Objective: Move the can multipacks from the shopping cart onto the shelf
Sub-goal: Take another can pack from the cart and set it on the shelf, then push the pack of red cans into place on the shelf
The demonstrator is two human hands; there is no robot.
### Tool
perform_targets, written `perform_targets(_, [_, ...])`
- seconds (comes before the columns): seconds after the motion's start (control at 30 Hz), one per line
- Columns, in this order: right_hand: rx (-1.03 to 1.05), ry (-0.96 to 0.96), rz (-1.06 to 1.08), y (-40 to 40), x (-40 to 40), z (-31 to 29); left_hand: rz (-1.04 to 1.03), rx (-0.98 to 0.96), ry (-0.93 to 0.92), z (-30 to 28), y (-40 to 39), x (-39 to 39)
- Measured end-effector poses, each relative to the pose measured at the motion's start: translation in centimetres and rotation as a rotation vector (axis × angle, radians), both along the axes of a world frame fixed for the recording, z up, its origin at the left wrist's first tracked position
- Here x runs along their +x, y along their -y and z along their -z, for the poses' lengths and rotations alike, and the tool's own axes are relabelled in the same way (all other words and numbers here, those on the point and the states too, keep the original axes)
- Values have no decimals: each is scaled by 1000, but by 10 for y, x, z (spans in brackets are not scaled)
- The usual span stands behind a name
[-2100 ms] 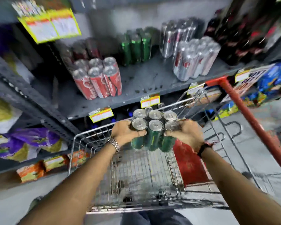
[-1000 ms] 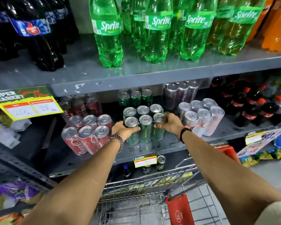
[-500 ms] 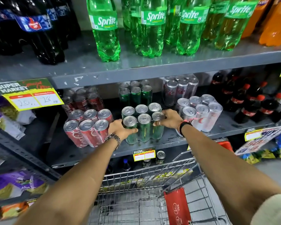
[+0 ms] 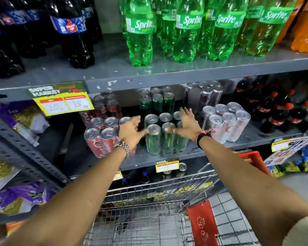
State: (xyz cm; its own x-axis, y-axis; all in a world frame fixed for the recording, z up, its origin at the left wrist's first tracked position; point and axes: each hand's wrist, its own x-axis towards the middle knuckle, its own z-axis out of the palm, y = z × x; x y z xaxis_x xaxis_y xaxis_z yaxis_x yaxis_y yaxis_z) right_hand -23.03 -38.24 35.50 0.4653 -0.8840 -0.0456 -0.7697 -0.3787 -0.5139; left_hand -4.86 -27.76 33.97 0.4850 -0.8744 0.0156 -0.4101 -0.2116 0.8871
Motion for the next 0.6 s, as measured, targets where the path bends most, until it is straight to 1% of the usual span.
perform_targets(0.07, [-90, 68, -27, -13, 21, -10, -3, -79, 76, -15, -12, 27])
perform_targets(0.13, [-106, 95, -74, -30, 45, -19, -32, -86, 205, -25, -27, 58])
perform_targets(0.2, [-70, 91, -139, -47, 70, -24, -68, -2, 326, -28, -41, 88])
perform_targets(0.23, [-54, 72, -166, -56, 84, -24, -81, 67, 348, -28, -50, 101])
perform_targets(0.33, [-3, -31, -216, -78, 121, -17, -38, 237, 293, -15, -70, 134])
perform_targets(0.4, [31, -106, -202, -91, 140, -9, 7, 299, 235, -6, -79, 149])
perform_targets(0.47, [35, -112, -134, -101, 151, -1, 7, 287, 175, 2, -84, 159])
perform_targets(0.6, [-52, -109, -15, -111, 158, 10, -18, 193, 113, 16, -88, 165])
